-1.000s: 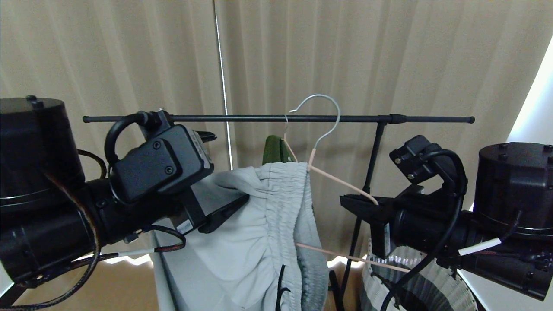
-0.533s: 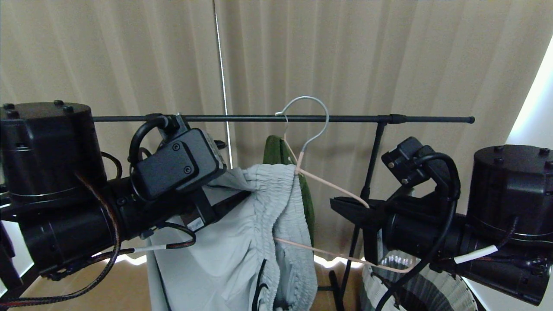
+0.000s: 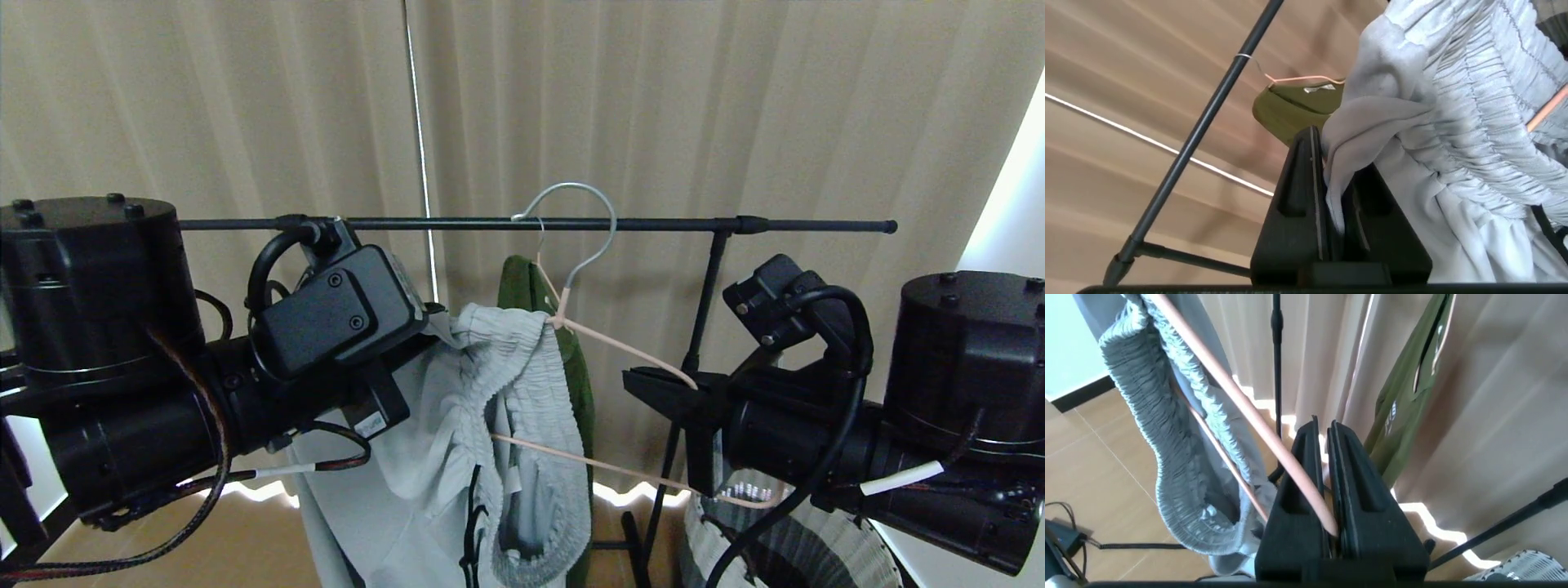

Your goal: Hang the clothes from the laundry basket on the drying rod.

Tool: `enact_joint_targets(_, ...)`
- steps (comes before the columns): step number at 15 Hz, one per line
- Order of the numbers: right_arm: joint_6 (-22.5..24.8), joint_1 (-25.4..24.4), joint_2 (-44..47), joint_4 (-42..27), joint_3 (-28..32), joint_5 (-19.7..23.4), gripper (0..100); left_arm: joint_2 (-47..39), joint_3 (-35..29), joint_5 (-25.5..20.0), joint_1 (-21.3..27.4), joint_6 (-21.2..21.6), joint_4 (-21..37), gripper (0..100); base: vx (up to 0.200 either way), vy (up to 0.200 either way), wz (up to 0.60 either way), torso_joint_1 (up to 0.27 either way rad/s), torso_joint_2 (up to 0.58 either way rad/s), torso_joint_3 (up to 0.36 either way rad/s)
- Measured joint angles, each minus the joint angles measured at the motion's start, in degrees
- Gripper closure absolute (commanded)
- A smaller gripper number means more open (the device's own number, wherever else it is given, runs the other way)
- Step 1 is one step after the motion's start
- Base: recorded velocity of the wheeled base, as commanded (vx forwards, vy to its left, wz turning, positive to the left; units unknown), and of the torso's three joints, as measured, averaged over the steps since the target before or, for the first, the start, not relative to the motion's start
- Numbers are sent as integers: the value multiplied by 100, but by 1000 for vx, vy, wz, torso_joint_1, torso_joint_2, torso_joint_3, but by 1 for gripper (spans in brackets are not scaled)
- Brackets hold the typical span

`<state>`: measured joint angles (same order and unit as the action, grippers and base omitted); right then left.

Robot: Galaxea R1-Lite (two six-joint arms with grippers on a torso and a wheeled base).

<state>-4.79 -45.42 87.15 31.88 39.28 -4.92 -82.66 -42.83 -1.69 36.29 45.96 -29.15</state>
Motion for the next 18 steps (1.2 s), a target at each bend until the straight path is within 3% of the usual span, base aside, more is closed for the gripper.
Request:
enact_joint_targets(2, 1, 0, 0, 2, -20, 2, 100, -2, 41, 17, 0, 0, -2, 100, 0, 0, 0, 0, 0, 0)
enact_joint_targets(3, 12, 0, 0, 6, -45, 2, 0, 2, 99, 26, -5, 7, -20, 100, 0, 0, 0, 0, 0, 0)
enact_joint_targets(6, 37, -5, 2, 44, -83, -24, 0, 9, 217, 238, -10, 11, -189, 100, 0, 0, 0, 0, 0, 0)
enact_joint_targets(8, 74, 6, -18, 41, -141, -38, 0, 0, 250, 1146, -55, -154, -290, 100, 0, 0, 0, 0, 0, 0)
enact_joint_targets(10, 78, 9, -46, 118, -243, -40, 0, -52, 261, 1735, -121, -534, -315, 100, 0, 0, 0, 0, 0, 0)
enact_joint_targets(12, 105, 6, -49, 490, -417, -35, 0, -149, 250, 2337, -154, -1092, -319, 100, 0, 0, 0, 0, 0, 0)
enact_joint_targets(15, 258, 0, 6, 690, -692, -18, 0, -366, 24, 2548, -88, -2341, -323, 100, 0, 0, 0, 0, 0, 0)
enact_joint_targets(18, 261, -2, 129, 734, -756, -20, 0, -527, -238, 2599, 185, -3189, -328, 100, 0, 0, 0, 0, 0, 0)
